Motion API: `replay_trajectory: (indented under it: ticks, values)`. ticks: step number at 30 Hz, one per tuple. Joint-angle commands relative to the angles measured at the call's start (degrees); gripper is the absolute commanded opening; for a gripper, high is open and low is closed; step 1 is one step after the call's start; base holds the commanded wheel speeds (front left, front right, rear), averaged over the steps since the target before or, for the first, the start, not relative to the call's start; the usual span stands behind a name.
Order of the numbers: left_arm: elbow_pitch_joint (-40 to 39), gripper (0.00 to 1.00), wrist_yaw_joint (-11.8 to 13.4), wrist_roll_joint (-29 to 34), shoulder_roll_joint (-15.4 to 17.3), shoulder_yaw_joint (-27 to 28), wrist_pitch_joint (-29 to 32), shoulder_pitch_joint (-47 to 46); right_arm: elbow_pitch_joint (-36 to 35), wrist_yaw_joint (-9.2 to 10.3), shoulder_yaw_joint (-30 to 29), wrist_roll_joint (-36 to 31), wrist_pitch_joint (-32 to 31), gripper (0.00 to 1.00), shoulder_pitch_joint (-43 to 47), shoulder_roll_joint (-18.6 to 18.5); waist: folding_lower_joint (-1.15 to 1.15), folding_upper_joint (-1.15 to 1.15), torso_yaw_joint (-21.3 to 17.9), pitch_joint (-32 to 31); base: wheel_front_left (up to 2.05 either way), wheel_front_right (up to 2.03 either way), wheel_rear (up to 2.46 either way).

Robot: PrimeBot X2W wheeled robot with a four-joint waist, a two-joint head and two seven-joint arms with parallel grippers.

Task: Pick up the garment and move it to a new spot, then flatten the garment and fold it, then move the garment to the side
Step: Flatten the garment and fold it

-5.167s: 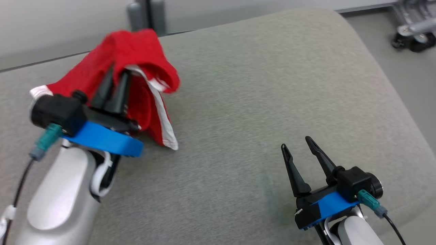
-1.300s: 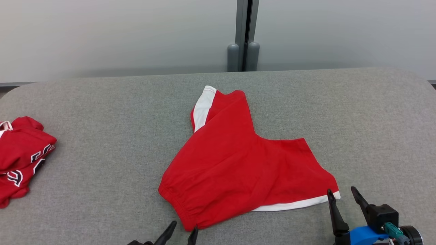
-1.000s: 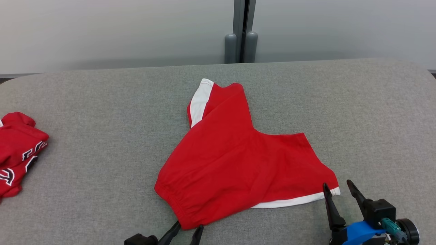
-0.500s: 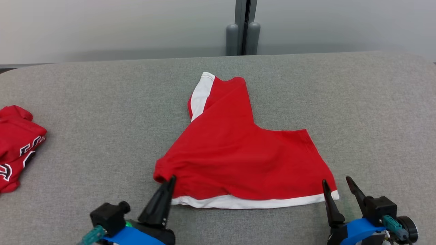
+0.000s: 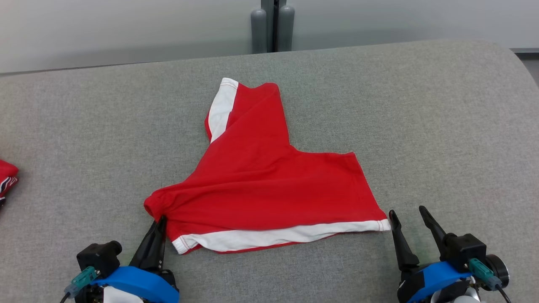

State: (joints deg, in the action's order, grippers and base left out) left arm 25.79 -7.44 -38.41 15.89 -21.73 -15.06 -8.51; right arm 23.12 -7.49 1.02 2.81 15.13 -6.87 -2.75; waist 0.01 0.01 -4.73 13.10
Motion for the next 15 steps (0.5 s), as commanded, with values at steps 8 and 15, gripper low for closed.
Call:
replay_trajectory:
  ticks: [8, 15]
  values:
    - [0.5, 1.0, -0.1, 5.9, -3.0, 7.8, -0.2, 2.7, -2.5, -0.01, 0.0, 1.4, 0.0, 1.0, 1.4, -0.3, -0.01, -0.01, 0.6, -4.8, 0.0, 0.0, 0.0]
    - [-3.4, 1.0, -0.1, 16.8, -7.4, 16.3, -0.2, 8.5, -2.9, -0.01, 0.4, 1.2, 0.0, 1.0, 3.1, -0.3, -0.01, -0.01, 2.3, -10.5, 0.0, 0.0, 0.0]
